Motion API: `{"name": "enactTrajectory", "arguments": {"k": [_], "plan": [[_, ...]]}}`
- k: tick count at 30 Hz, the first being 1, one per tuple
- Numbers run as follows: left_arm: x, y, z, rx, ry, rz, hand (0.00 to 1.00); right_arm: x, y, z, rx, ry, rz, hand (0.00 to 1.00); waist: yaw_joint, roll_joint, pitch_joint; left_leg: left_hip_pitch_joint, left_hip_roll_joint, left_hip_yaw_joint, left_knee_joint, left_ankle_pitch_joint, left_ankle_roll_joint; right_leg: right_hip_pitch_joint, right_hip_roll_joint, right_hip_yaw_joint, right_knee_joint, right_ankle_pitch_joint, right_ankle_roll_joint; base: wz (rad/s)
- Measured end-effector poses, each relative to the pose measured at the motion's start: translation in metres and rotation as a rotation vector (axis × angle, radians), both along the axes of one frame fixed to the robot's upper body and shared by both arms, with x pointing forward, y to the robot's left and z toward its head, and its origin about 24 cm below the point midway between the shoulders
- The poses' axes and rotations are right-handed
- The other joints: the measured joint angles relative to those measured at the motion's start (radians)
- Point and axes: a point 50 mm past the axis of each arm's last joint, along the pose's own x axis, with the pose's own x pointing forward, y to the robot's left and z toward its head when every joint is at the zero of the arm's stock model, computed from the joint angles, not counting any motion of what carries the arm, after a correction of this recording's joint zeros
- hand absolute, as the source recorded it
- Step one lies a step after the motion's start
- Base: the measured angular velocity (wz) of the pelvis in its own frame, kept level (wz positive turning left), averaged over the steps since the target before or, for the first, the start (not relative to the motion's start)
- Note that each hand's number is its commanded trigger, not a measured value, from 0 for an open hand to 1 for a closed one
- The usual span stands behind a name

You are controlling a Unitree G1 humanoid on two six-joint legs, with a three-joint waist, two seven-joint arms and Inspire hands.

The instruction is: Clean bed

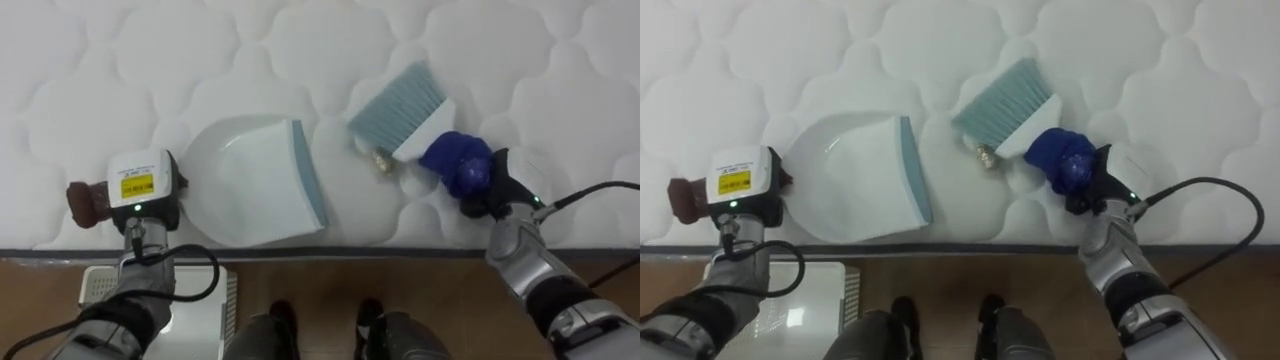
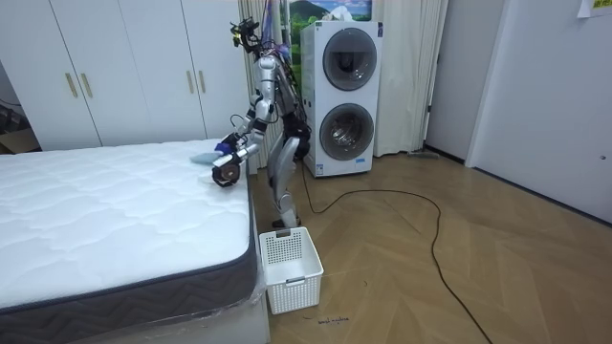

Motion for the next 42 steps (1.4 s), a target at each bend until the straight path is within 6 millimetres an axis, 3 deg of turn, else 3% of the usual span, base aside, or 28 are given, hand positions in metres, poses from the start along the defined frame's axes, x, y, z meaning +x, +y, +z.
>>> {"name": "enactTrajectory", "arguments": {"k": [3,8,10,15,19,25,34,42], "plan": [[0.0,-0.001,0.001,0.027,-0.005,-0.005,1.0,-0.001,-0.001,0.0,-0.049,-0.002,0.008,1.0,0.003,-0.001,0.0001,0.001,-0.004,0.002,0.007,0.0,0.0,-0.003,-0.007,0.002,0.015,-0.005,0.002,0.03],[0.002,-0.003,0.004,0.087,-0.01,-0.03,1.0,-0.001,-0.002,0.001,-0.089,-0.009,0.014,1.0,-0.006,-0.03,0.0009,0.002,-0.033,0.005,0.013,0.005,0.009,-0.023,-0.039,0.013,0.065,-0.032,0.004,0.1],[0.003,-0.002,0.005,0.113,-0.013,-0.039,1.0,-0.002,-0.004,0.001,-0.137,0.008,0.028,1.0,-0.002,-0.043,0.0005,-0.005,-0.03,-0.003,0.024,0.005,0.009,-0.021,-0.035,0.009,0.065,-0.033,0.004,0.08],[0.004,0.003,0.009,0.198,-0.01,-0.073,1.0,-0.007,-0.016,-0.001,-0.271,0.042,0.054,1.0,-0.001,-0.05,0.0005,-0.019,-0.027,-0.004,0.043,0.003,0.012,-0.018,-0.036,-0.006,0.07,-0.032,0.004,0.08],[0.016,0.008,0.025,0.317,-0.043,-0.121,1.0,-0.009,-0.037,0.007,-0.383,0.057,0.046,1.0,0.006,-0.08,0.001,-0.03,-0.031,0.002,0.045,0.003,0.019,-0.037,-0.051,-0.007,0.089,-0.033,0.005,0.01],[0.02,0.011,0.032,0.378,-0.061,-0.139,1.0,-0.014,-0.064,0.016,-0.51,0.074,0.006,1.0,0.005,-0.095,0.002,-0.035,-0.028,0.007,0.05,-0.002,0.027,-0.043,-0.053,-0.006,0.099,-0.032,0.005,-0.02],[0.021,0.021,0.04,0.447,-0.074,-0.133,1.0,0.006,-0.053,0.037,-0.489,-0.024,0.005,1.0,0.01,-0.134,0.0047,-0.042,-0.024,0.032,0.048,-0.002,0.026,-0.079,-0.046,0.032,0.115,-0.029,0.003,-0.09],[0.021,0.022,0.042,0.455,-0.103,-0.141,1.0,0.023,-0.033,0.056,-0.328,-0.199,-0.013,1.0,0.005,-0.146,0.0035,-0.047,-0.022,0.033,0.051,-0.003,0.027,-0.08,-0.046,0.034,0.114,-0.028,0.006,-0.01]]}}
